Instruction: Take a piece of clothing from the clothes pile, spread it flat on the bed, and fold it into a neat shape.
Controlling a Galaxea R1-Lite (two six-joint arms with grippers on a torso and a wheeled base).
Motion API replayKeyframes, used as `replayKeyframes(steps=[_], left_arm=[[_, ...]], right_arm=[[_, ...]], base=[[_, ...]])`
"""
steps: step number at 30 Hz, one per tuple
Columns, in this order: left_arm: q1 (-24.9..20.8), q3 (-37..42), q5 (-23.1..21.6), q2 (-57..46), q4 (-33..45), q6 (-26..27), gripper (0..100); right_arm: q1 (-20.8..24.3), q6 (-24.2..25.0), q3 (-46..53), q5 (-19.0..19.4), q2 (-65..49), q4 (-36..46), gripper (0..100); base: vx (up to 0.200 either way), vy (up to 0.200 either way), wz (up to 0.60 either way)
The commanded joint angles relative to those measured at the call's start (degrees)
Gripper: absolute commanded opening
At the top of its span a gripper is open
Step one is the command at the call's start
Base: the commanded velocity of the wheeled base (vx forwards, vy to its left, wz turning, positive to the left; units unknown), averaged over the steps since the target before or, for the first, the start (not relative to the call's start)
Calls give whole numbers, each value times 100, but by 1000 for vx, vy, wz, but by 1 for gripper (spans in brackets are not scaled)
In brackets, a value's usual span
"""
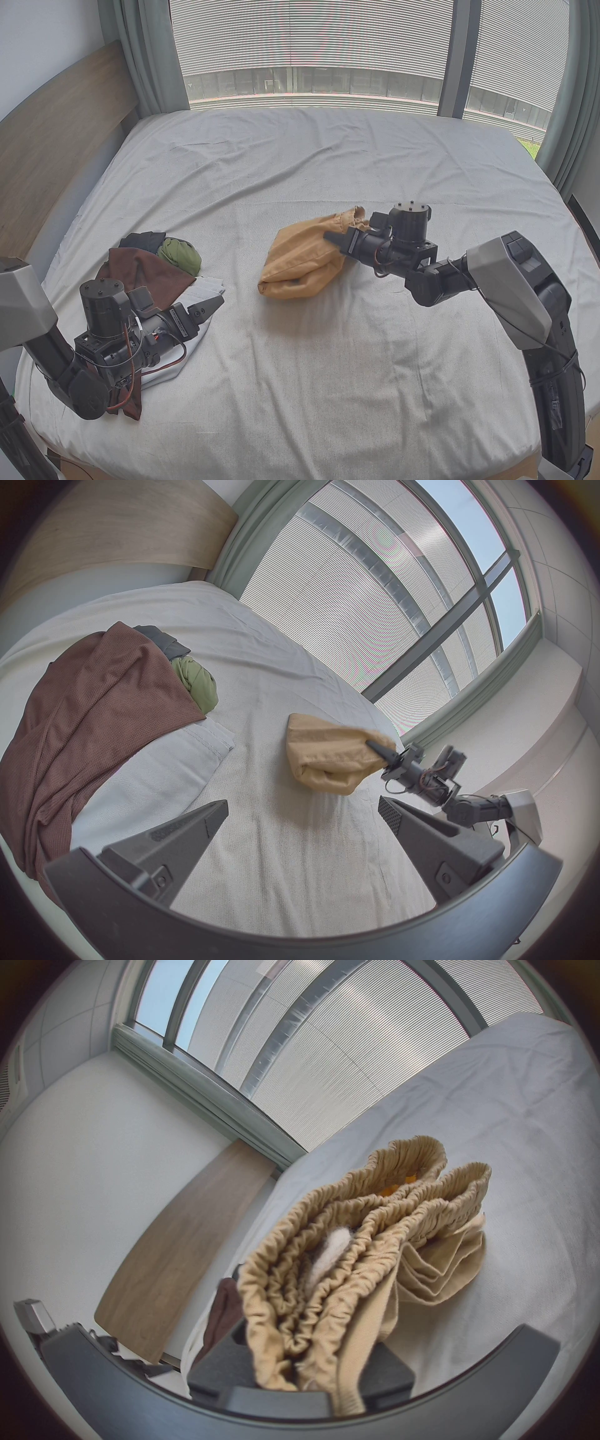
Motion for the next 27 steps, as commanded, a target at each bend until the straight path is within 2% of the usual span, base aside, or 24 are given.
replayKeyframes(steps=[1, 9, 14, 19, 20, 27], left_arm=[[1, 2, -4, 13, -3, -12, 100], [1, 2, -4, 22, -3, -12, 100], [1, 10, -4, 22, -3, -12, 100], [1, 2, -4, 13, -3, -21, 100], [1, 2, -4, 22, -3, -21, 100], [1, 2, -12, 22, -3, -21, 100]], right_arm=[[-239, -113, 378, -6, 328, -36, 0], [-274, -245, 1758, -6, 144, -879, 0], [-239, -245, 1951, -41, 258, -1257, 0], [-239, -254, 1934, -58, 434, -1301, 0], [-230, -245, 1951, -67, 425, -1363, 100], [-213, -526, 2936, -67, -15, -1380, 100]], base=[[0, 0, 0], [0, 0, 0], [0, 0, 0], [0, 0, 0], [0, 0, 0], [0, 0, 0]])
